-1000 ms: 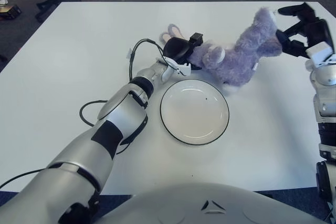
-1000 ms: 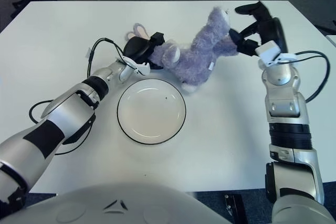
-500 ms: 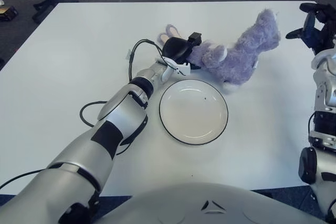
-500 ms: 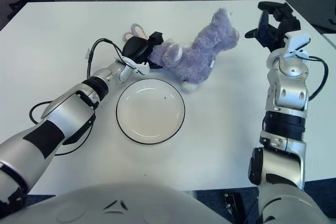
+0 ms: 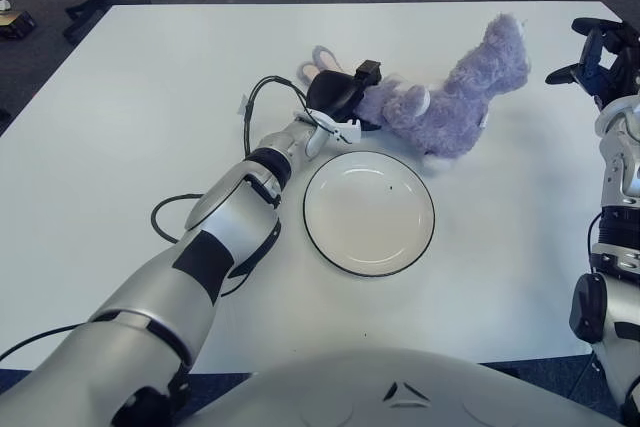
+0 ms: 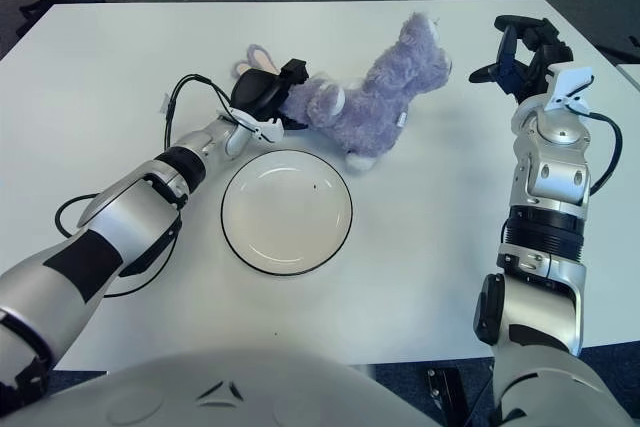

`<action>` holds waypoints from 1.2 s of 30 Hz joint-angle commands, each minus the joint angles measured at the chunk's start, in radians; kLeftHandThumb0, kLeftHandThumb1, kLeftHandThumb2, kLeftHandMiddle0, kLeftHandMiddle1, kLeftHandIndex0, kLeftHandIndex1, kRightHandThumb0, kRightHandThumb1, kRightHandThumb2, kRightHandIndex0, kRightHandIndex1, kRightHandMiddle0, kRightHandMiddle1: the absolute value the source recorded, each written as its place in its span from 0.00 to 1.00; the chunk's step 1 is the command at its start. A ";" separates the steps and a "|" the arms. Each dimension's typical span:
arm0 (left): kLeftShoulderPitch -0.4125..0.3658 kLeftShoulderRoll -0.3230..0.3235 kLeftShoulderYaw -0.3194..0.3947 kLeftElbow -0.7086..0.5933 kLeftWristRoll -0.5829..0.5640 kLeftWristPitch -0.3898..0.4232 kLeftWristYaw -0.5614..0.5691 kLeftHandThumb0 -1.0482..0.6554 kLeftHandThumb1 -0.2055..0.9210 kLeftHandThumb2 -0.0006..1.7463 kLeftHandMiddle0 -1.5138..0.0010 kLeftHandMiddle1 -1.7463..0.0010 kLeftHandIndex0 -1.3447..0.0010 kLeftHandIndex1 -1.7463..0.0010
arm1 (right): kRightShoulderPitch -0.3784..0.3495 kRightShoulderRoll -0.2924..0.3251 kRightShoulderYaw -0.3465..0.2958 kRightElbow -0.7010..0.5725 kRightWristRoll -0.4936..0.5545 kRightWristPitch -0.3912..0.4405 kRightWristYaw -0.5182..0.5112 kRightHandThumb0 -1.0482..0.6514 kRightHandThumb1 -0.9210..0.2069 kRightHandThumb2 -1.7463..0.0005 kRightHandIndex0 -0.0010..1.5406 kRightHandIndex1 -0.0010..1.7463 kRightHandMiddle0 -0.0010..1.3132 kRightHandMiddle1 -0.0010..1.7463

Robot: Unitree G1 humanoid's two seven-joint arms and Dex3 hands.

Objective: Put the doll into the plate.

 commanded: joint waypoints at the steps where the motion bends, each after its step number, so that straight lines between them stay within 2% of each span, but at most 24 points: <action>1: 0.015 0.025 0.005 0.007 0.004 0.005 0.014 0.37 1.00 0.28 0.27 0.00 0.29 0.00 | -0.011 -0.035 0.013 -0.015 -0.013 0.052 0.018 0.15 0.00 0.52 0.51 0.04 0.20 0.48; 4: 0.010 0.033 0.007 0.003 0.002 -0.001 0.023 0.38 1.00 0.28 0.27 0.00 0.29 0.00 | -0.009 -0.047 0.028 -0.008 -0.019 0.087 0.035 0.15 0.00 0.52 0.50 0.04 0.20 0.47; 8: -0.003 0.063 0.008 -0.009 0.007 -0.018 0.060 0.38 1.00 0.28 0.28 0.00 0.29 0.00 | -0.004 -0.076 0.086 0.023 -0.057 0.118 0.075 0.16 0.00 0.52 0.49 0.03 0.20 0.45; 17: -0.022 0.117 0.010 -0.046 0.015 -0.068 0.114 0.39 1.00 0.28 0.28 0.00 0.30 0.00 | 0.009 -0.067 0.148 0.115 -0.119 0.023 0.078 0.16 0.00 0.53 0.46 0.01 0.21 0.36; 21: -0.026 0.143 0.018 -0.069 0.012 -0.089 0.116 0.40 1.00 0.27 0.28 0.00 0.30 0.00 | 0.017 -0.064 0.169 0.139 -0.129 -0.014 0.093 0.16 0.00 0.53 0.43 0.00 0.24 0.25; 23: -0.026 0.152 0.017 -0.078 0.017 -0.089 0.124 0.40 1.00 0.27 0.28 0.00 0.31 0.00 | 0.018 -0.062 0.179 0.146 -0.136 -0.024 0.096 0.17 0.00 0.54 0.42 0.00 0.25 0.23; 30: -0.024 0.165 0.013 -0.097 0.038 -0.081 0.169 0.40 1.00 0.27 0.28 0.00 0.31 0.00 | 0.017 -0.057 0.200 0.171 -0.150 -0.055 0.095 0.16 0.00 0.54 0.41 0.00 0.27 0.18; 36: -0.005 0.201 0.018 -0.141 0.045 -0.175 0.248 0.40 1.00 0.27 0.28 0.00 0.32 0.00 | 0.001 -0.051 0.219 0.207 -0.164 -0.076 0.085 0.16 0.00 0.55 0.41 0.00 0.29 0.18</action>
